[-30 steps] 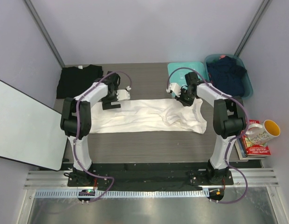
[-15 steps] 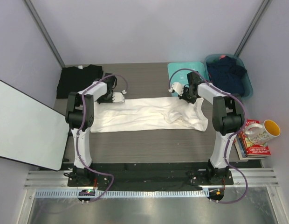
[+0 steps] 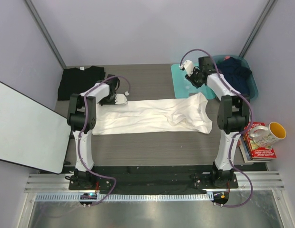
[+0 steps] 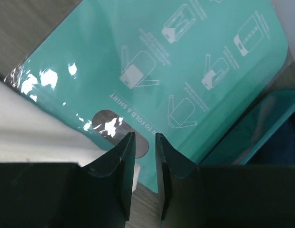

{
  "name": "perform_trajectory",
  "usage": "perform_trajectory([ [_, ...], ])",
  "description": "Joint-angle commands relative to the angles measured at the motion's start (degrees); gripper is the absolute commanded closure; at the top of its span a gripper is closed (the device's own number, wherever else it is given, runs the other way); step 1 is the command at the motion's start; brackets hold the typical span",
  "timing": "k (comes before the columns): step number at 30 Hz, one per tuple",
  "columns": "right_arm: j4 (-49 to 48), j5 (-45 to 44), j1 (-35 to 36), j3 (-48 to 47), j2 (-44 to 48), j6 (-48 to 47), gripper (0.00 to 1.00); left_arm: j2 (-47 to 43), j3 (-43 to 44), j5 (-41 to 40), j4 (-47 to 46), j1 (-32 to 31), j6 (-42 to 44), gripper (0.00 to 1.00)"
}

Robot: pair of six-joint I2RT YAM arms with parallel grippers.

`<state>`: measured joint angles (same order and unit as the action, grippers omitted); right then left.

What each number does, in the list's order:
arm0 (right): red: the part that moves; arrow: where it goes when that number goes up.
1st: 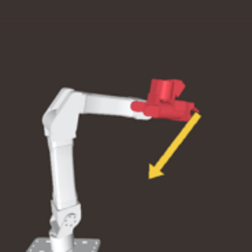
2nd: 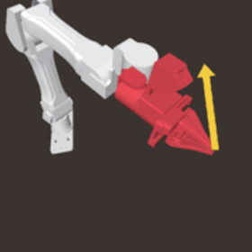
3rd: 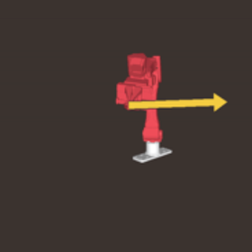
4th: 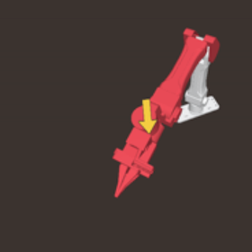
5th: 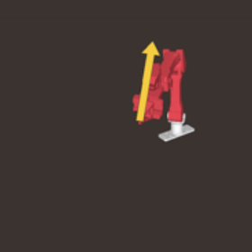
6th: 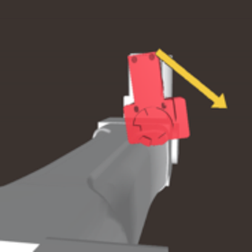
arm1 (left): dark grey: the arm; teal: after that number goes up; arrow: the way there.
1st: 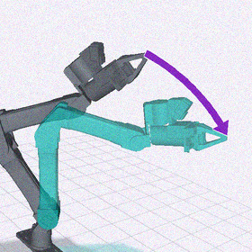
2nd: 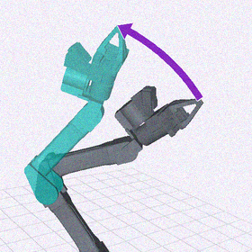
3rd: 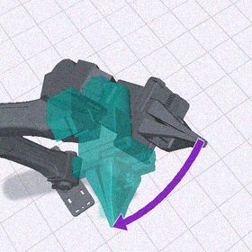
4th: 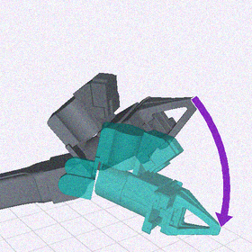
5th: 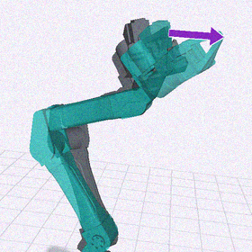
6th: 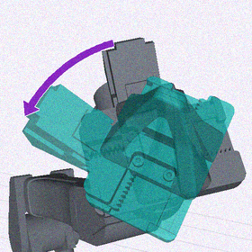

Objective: Fold and stack the t-shirts
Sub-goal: Fold the tshirt

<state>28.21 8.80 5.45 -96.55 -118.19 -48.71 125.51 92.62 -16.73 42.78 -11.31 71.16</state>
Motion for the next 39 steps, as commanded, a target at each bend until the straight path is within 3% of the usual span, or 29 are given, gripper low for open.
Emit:
perform_trajectory([
  [1, 3.5, 5.49, -4.12, -6.89, -3.97, 14.85, 0.7, 0.79, 0.46, 2.32, -0.25, -0.38, -1.28, 0.94],
  [4, 9.12, 11.04, -6.58, -9.17, -5.12, 21.88, 0.7, 0.09, -0.07, 1.97, 0.1, -0.38, -1.28, 0.94],
  [11, 10.03, 19.4, -11.34, -6.29, -3.89, 30.16, 0.69, -0.62, -0.42, 1.7, 0.28, -0.64, -1.11, 0.92],
  [21, 12.05, 25.83, -12.49, -3.82, -3.63, 28.93, 0.69, 0.26, 2.21, 1.0, 1.86, -1.96, -1.55, 0.91],
  [31, 11.35, 23.82, -12.57, -5.66, -7.58, 27.79, 0.68, 0.79, 3.09, 0.82, 2.74, -2.14, -1.9, 0.91],
  [39, 11.34, 22.84, -12.57, -5.05, -8.28, 26.82, 0.76, 0.52, 2.92, 0.91, 3.09, -2.14, -2.51, 0.92],
])
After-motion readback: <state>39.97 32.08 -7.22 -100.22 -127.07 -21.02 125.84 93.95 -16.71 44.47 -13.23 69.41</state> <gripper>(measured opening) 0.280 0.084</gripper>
